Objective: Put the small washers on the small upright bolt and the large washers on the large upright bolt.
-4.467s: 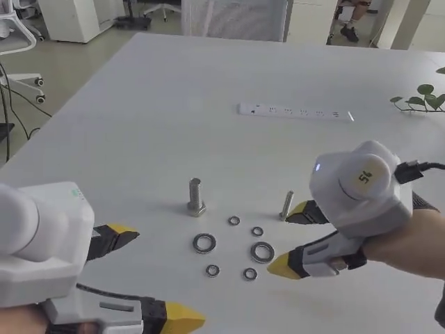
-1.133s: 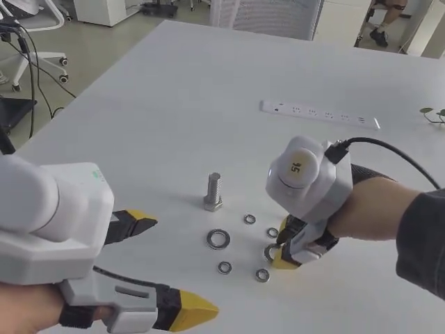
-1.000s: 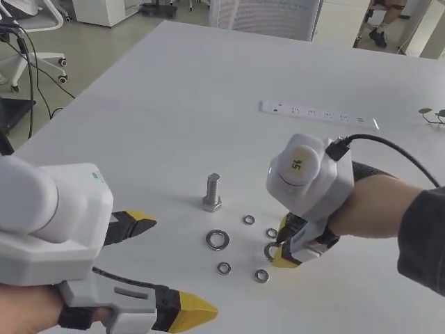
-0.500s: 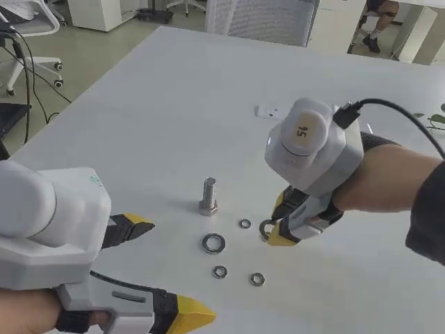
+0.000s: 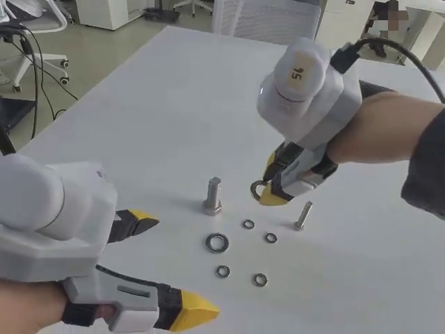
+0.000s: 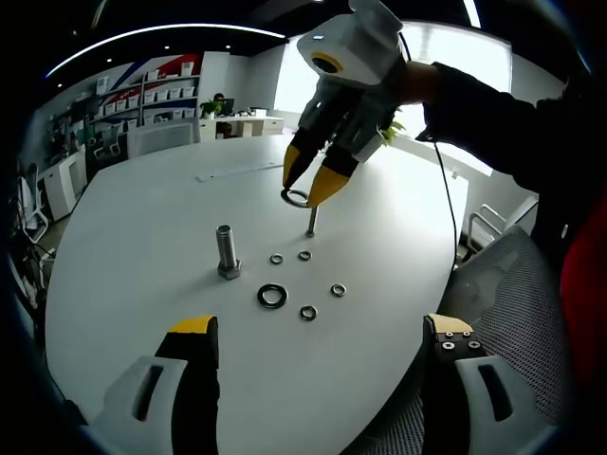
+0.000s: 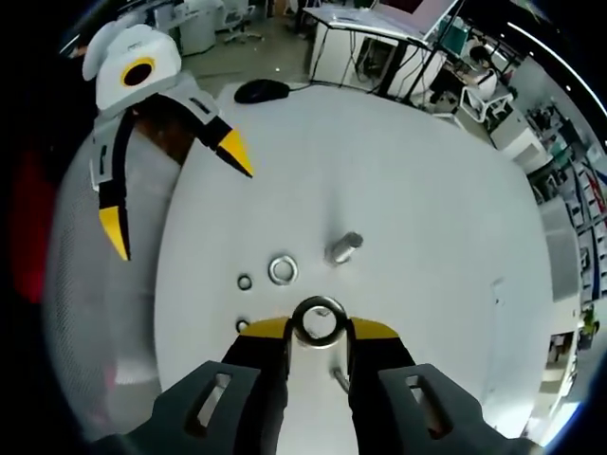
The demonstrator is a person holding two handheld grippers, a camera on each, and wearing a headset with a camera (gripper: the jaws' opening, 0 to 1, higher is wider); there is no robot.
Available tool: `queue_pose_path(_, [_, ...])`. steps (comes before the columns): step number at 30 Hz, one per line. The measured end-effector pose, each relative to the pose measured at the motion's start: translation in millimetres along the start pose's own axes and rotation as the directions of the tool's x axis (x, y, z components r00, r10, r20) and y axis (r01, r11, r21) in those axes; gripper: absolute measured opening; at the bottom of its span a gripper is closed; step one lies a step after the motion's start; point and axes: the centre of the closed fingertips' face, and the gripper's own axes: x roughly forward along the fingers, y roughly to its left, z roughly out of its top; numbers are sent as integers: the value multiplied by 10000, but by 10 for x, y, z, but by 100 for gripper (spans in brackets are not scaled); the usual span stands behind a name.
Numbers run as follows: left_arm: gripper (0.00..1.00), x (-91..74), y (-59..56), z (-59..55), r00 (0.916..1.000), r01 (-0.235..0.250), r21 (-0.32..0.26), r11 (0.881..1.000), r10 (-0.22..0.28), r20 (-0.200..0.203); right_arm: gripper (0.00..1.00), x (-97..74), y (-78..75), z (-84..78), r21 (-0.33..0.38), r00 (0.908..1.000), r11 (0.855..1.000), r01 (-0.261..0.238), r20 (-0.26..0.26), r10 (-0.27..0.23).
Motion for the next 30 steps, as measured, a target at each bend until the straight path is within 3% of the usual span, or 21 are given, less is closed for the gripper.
queue_pose_path(11, [89,-14,14,-3,9999,-99,-34,9999,99,25,23,-33,-224,288,-474,9998,9989,-46,168,54])
queue_pose_path(21, [89,-19,8,-40,9999,-83,-79,9999,83,-64,23,174,-258,478,-812,9992,9960,-369,131,381])
queue_pose_path(30, [88,-37,-2,-59,10000,-71,-153,9999,71,-22,23,344,-271,504,-862,9982,9944,-604,-63,601])
